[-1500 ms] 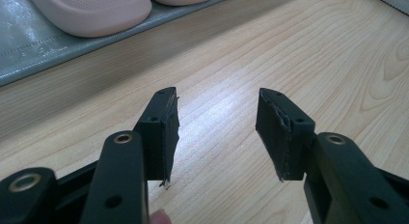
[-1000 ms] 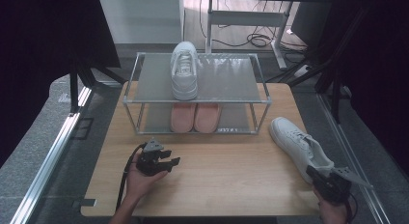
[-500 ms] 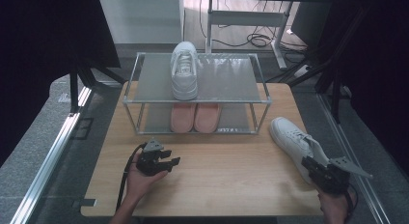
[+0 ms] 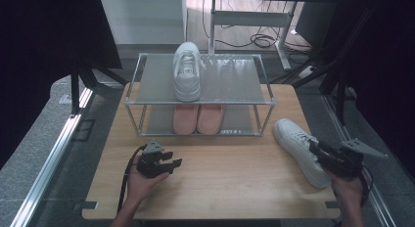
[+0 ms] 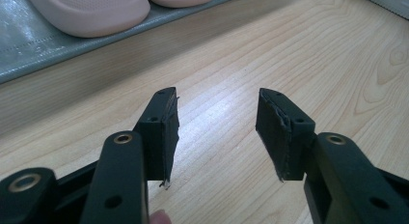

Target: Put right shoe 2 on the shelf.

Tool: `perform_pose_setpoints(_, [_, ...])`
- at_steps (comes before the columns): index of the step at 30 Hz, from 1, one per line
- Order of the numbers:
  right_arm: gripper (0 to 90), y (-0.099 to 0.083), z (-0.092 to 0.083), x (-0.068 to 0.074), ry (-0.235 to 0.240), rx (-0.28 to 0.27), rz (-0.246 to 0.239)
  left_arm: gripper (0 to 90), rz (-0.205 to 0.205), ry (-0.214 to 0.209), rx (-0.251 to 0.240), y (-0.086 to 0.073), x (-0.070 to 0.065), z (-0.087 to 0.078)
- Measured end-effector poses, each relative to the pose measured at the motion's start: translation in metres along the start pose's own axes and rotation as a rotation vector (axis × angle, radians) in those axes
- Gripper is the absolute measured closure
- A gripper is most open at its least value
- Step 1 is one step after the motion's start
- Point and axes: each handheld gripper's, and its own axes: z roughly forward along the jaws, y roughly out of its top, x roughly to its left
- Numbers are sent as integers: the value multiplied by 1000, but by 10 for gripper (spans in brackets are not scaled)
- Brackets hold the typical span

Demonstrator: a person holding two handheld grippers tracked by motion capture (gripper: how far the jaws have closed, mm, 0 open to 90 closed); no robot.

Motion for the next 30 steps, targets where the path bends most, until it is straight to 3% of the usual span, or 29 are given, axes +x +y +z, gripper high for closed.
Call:
perform_pose_setpoints(15, [586, 12, 9, -39, -25, 45, 33, 507, 2, -4, 6, 0, -1, 2])
perform_pose_setpoints(24, [576, -2, 20, -57, -12, 103, 54, 506, 0, -3, 11, 0, -2, 4])
perform_pose_setpoints(30, [565, -12, 28, -61, 1, 137, 45, 506, 1, -2, 13, 0, -2, 5])
